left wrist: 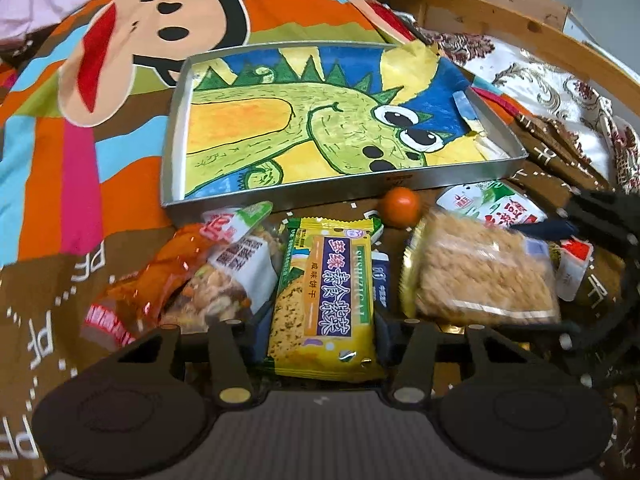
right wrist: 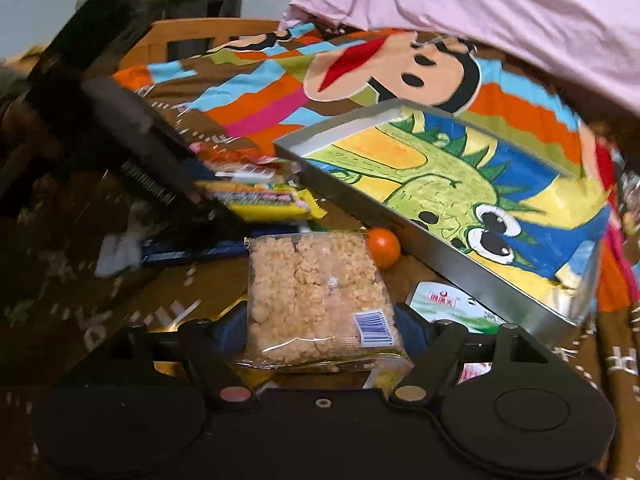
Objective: Organize snacks
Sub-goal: 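Carry the yellow bar into the tray with the left tool while the right tool drops the crispy bag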
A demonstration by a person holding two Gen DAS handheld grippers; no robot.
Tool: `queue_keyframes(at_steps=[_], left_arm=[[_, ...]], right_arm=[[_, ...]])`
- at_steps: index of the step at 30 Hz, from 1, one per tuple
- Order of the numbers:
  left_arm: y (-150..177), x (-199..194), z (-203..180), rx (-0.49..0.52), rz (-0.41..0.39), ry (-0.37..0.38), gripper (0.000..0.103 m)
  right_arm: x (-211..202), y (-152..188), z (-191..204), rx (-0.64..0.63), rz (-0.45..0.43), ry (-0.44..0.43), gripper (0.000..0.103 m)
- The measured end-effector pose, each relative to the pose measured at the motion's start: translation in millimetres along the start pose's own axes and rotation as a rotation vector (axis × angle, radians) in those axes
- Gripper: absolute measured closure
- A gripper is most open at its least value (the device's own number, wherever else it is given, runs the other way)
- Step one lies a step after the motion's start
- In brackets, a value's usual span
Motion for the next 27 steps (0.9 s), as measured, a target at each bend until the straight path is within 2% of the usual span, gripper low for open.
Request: queue_keyframes(at_steps=[5,9,14,18,22,27], left_arm=[[11,-11,-4,-0.022,-0.053,-0.01,0.05],[11,-18,-6,-0.05,-0.107,-0.001,0.05],[-5,-24,-8,-0.041,-0.201,-0.012,0.05],[-31,-26,-6,-0.012,-0.278,-0.027,0.05],[-65,-18,6,0.016,-0.334,-0.054,0.05],[-108,4,26,0.01,-0.363,-0.073,0.05]], right_arm=[[-28,14,25,-0.17,-0.073,0.125,0.026],[-35,11,30,-0.211,-0.12,0.201,0.026],[-30,-7,11,-0.173,-0.178,0.309,0.026],[-17,-28,-18,-0.094,-0.201,0.388,0.026],[3,-46,-45,-0.026,-0.214,0.444,0.026],[33,-66,-74,0.051,-0.214,0.463,0.026]])
Point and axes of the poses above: each gripper's, at about its wrist camera, not at the fingertips, and x roughly the way its jaws point, z to its left, y to its underside, the point moved 5 cm from there along x, roughly the way its jaws point, and after that the axes turned 14 degrees about y, right-handed, at the moved point
